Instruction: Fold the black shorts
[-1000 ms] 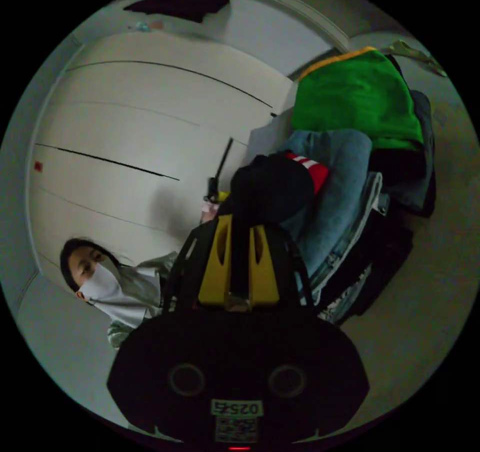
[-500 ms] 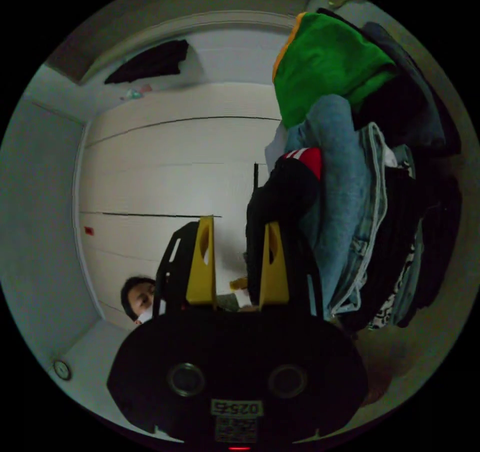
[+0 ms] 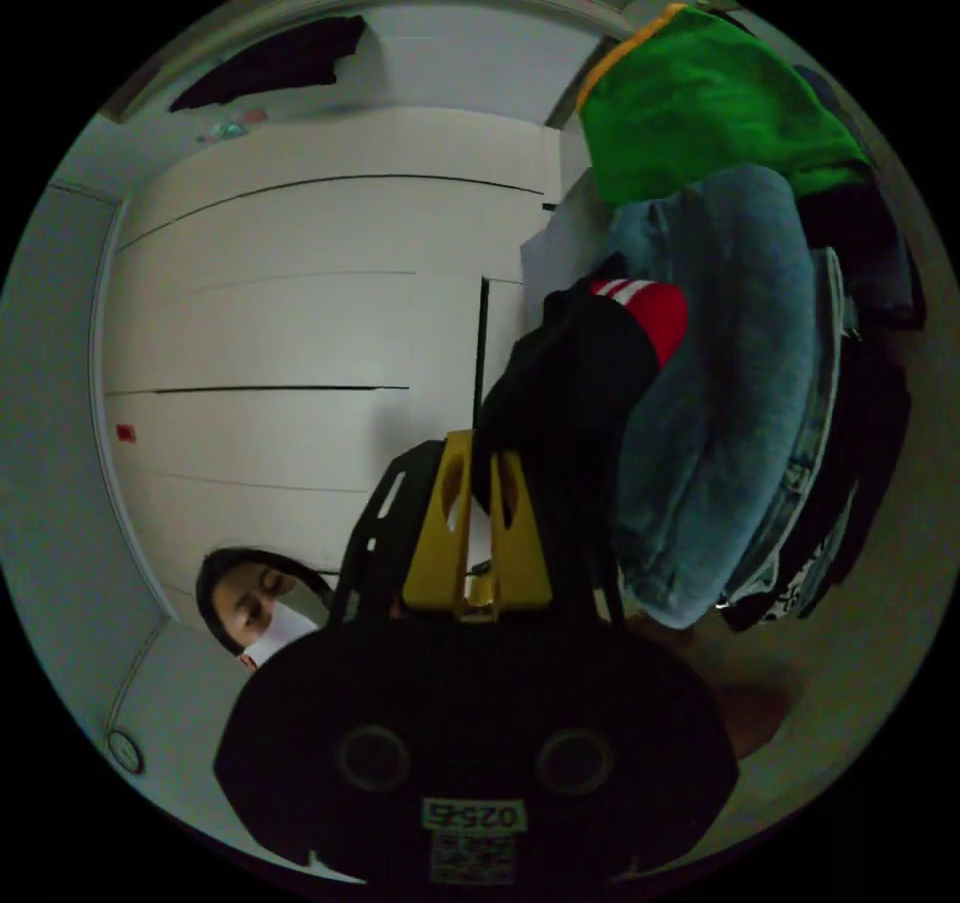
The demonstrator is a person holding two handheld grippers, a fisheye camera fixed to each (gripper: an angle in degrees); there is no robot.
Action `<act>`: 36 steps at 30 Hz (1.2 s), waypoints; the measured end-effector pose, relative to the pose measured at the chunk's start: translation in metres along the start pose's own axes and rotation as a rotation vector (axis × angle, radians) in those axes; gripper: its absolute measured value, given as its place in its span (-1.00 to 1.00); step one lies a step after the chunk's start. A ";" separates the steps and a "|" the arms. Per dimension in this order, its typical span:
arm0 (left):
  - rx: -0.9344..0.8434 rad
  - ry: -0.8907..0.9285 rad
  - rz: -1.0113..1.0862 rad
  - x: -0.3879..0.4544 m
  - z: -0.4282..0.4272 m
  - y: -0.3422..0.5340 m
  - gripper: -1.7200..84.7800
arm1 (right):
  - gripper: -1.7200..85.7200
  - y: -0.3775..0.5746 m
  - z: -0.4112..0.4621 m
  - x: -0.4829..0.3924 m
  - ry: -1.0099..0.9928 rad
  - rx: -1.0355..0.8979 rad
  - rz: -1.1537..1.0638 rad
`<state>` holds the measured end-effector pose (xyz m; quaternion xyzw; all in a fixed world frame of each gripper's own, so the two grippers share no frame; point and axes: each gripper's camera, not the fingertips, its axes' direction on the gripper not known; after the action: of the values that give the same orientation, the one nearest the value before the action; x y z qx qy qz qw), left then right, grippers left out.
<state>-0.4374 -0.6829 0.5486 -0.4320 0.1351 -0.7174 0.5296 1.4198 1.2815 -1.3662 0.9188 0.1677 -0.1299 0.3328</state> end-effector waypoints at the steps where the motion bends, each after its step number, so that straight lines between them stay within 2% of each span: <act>1: 0.010 -0.019 0.022 0.002 0.001 -0.002 -0.76 | -0.95 0.000 0.003 -0.006 0.015 -0.006 -0.012; 3: 0.121 -0.039 0.072 0.007 -0.005 -0.008 -0.93 | -0.96 -0.004 0.012 -0.028 0.052 -0.027 -0.020; 5: 0.184 0.053 0.091 0.011 -0.009 -0.012 -0.96 | -0.96 -0.012 0.022 -0.049 0.045 -0.041 -0.038; 7: 0.182 0.023 0.179 0.034 -0.007 -0.014 -0.97 | -0.96 -0.021 0.037 -0.082 0.056 -0.077 -0.108; 9: 0.206 -0.112 0.440 0.089 0.004 -0.005 -0.98 | -0.97 -0.027 0.063 -0.144 0.158 -0.161 -0.305; 11: 0.231 -0.207 0.628 0.126 0.018 0.005 -0.98 | -0.96 -0.023 0.075 -0.183 0.280 -0.165 -0.439; 13: 0.270 -0.283 0.643 0.136 0.032 0.007 -0.98 | -0.96 -0.021 0.076 -0.199 0.401 -0.128 -0.460; 14: 0.265 -0.308 0.569 0.124 0.040 0.000 -0.98 | -0.95 -0.023 0.071 -0.195 0.461 -0.122 -0.395; 17: 0.107 -0.347 0.315 0.044 0.065 -0.028 -0.97 | -0.93 -0.025 0.054 -0.155 0.567 -0.102 -0.227; 19: -0.024 -0.283 0.186 -0.009 0.079 -0.038 -0.97 | -0.91 -0.020 0.045 -0.125 0.633 -0.064 -0.136; 22: -0.121 -0.328 0.250 -0.013 0.093 -0.030 -0.97 | -0.87 0.000 0.036 -0.106 0.422 0.015 -0.119; 24: -0.276 -0.208 0.274 0.011 0.102 -0.019 -0.92 | -0.82 0.018 0.032 -0.113 0.264 0.083 -0.108; 26: -0.384 -0.090 0.308 0.040 0.102 -0.004 -0.83 | -0.78 0.033 0.029 -0.128 0.259 0.106 -0.088; 27: -0.397 -0.114 0.362 0.065 0.092 0.004 -0.79 | -0.76 0.046 0.025 -0.145 0.293 0.134 -0.102; 29: -0.383 -0.239 0.502 0.109 0.067 0.004 -0.75 | -0.71 0.069 0.026 -0.187 0.320 0.195 -0.223; 31: -0.309 -0.516 0.642 0.151 0.035 -0.003 -0.70 | -0.59 0.099 0.051 -0.240 0.310 0.189 -0.411; 33: -0.160 -0.828 0.737 0.190 -0.005 -0.021 -0.66 | -0.42 0.135 0.109 -0.298 0.401 0.074 -0.550; 36: -0.064 -0.916 0.614 0.194 -0.047 -0.057 -0.62 | -0.41 0.173 0.176 -0.342 0.541 0.040 -0.675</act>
<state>-0.5224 -0.8419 0.6505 -0.6566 0.0323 -0.2642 0.7057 1.1547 0.9651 -1.2791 0.8196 0.5375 0.0106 0.1980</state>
